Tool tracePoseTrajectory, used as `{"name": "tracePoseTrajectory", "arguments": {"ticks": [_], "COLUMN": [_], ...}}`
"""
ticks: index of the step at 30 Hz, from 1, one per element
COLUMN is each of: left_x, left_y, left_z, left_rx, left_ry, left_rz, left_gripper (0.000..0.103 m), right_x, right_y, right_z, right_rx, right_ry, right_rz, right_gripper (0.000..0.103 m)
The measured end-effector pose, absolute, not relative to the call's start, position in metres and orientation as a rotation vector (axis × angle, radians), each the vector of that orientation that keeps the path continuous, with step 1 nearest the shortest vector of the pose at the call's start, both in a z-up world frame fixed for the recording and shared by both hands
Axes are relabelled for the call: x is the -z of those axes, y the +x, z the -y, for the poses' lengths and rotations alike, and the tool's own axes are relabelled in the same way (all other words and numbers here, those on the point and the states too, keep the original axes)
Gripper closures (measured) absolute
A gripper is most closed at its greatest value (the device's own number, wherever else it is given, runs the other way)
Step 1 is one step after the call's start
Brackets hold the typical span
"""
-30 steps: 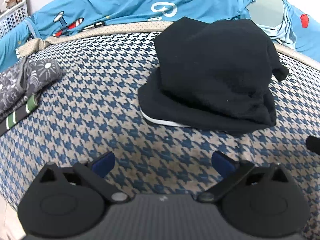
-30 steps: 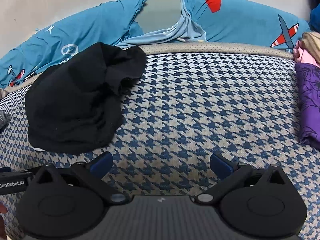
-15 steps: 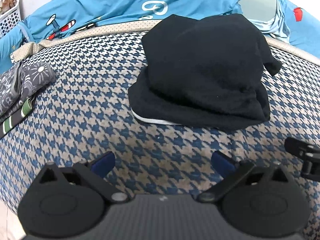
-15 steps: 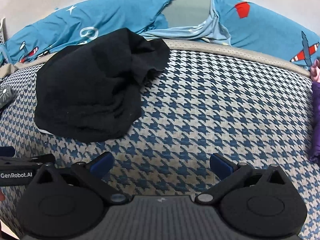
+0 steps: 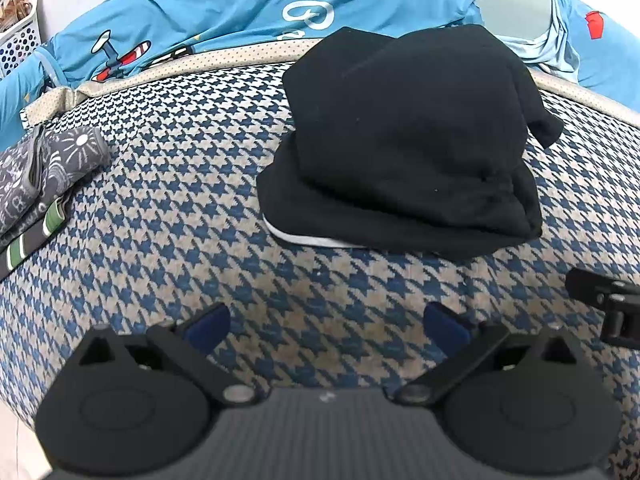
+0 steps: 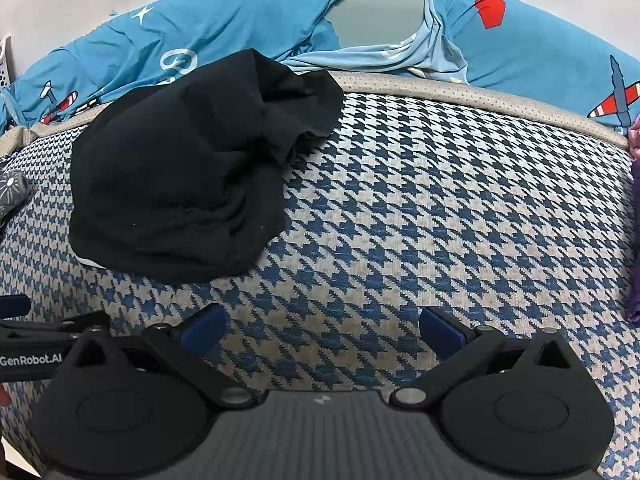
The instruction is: Fold clothes
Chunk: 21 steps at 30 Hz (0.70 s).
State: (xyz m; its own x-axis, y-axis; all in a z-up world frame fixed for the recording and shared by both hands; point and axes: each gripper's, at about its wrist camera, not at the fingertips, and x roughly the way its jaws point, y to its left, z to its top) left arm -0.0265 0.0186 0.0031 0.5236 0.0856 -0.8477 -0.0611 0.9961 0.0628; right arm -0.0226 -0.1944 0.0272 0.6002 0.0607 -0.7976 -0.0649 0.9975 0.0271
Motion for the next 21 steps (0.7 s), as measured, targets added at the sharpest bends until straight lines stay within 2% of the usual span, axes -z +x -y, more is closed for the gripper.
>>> {"name": "tracePoseTrajectory", "arguments": {"ticks": [21], "left_x": [-0.0031], "left_y": [-0.0273], "left_z": [-0.016], "left_rx": [-0.091], "left_ry": [0.027], "left_rz": [-1.023], "left_gripper": [0.0], "right_x": [-0.0261], "right_y": [-0.021], "right_z": [0.1943], "right_rx": [-0.072], "right_ry": [0.005], "right_rz": [-0.934], "right_gripper": [0.0]}}
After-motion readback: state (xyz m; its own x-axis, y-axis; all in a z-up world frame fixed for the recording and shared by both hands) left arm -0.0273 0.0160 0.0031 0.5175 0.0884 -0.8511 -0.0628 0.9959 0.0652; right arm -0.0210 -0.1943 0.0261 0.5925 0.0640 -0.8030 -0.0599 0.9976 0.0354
